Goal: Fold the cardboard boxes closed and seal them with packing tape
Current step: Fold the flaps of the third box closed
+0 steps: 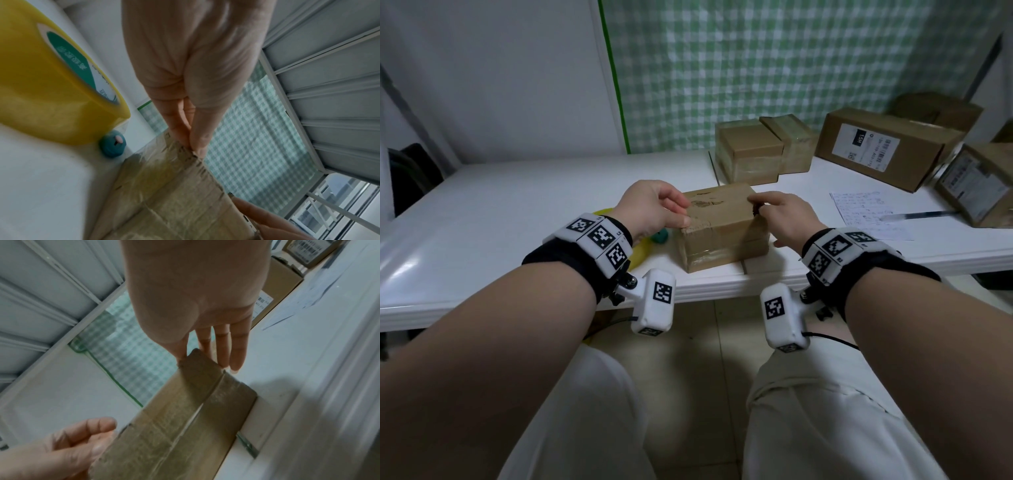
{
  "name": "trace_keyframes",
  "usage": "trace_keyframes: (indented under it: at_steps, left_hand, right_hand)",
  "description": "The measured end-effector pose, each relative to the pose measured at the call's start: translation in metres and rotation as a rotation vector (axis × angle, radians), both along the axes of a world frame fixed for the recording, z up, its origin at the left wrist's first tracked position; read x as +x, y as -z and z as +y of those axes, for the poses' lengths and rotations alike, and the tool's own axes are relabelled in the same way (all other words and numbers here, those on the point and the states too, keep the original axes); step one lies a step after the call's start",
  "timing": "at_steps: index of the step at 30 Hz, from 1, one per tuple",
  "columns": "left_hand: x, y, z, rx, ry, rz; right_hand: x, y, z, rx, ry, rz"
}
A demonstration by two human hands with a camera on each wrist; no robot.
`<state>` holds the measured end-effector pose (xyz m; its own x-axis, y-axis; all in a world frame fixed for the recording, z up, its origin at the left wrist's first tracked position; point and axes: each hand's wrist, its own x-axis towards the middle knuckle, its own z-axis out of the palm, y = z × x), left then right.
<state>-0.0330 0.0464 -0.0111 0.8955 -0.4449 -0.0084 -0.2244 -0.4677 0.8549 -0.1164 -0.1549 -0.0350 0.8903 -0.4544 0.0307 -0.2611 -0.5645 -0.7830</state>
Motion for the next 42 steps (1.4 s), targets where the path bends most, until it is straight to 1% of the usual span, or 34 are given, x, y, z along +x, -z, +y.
trace_keyframes:
  at_steps: [2,4,9,12,14,16,19,21,22,24,29,33,36,39,42]
  left_hand:
    - [0.0,0.002,0.0,-0.011,-0.012,-0.006]
    - [0.001,0.003,0.0,-0.013,-0.019,-0.011]
    - [0.004,0.003,0.002,0.013,-0.028,-0.033]
    - [0.003,0.0,-0.001,0.062,-0.033,-0.108]
    - [0.001,-0.005,-0.006,0.146,-0.032,-0.223]
    - [-0.001,-0.01,-0.013,0.262,0.046,-0.277]
    - [-0.001,-0.012,-0.026,0.491,0.212,-0.269]
    - [0.001,-0.01,-0.033,0.635,0.266,-0.273]
    - [0.002,-0.01,-0.035,0.687,0.28,-0.268]
    - [0.003,-0.009,-0.038,0.727,0.297,-0.259]
    - [0.0,-0.007,-0.036,0.698,0.259,-0.258]
    - [-0.008,-0.004,-0.034,0.657,0.237,-0.33]
    - [-0.015,-0.001,-0.033,0.646,0.231,-0.403]
    - [-0.02,0.001,-0.031,0.636,0.214,-0.438]
    - [-0.022,0.001,-0.03,0.628,0.205,-0.446]
  right_hand:
    - [-0.003,-0.001,-0.003,0.087,0.043,-0.019]
    - [-0.006,-0.002,-0.004,0.119,0.057,-0.017]
    - [-0.011,-0.006,-0.005,0.087,0.039,0.002]
    - [-0.014,-0.011,-0.004,-0.007,0.009,0.006]
    - [-0.016,-0.015,-0.003,-0.109,-0.019,0.029]
    - [-0.018,-0.021,0.0,-0.215,-0.054,0.089]
    - [-0.019,-0.029,0.005,-0.354,-0.12,0.214]
    - [-0.019,-0.034,0.008,-0.396,-0.156,0.303]
    - [-0.019,-0.036,0.01,-0.402,-0.173,0.344]
    - [-0.019,-0.04,0.011,-0.402,-0.19,0.401]
    - [-0.025,-0.041,0.007,-0.295,-0.178,0.368]
    - [-0.024,-0.042,0.014,-0.252,-0.183,0.446]
    - [-0.024,-0.041,0.016,-0.171,-0.188,0.5]
    - [-0.026,-0.039,0.013,-0.003,-0.138,0.464]
    - [-0.028,-0.039,0.011,0.067,-0.104,0.39]
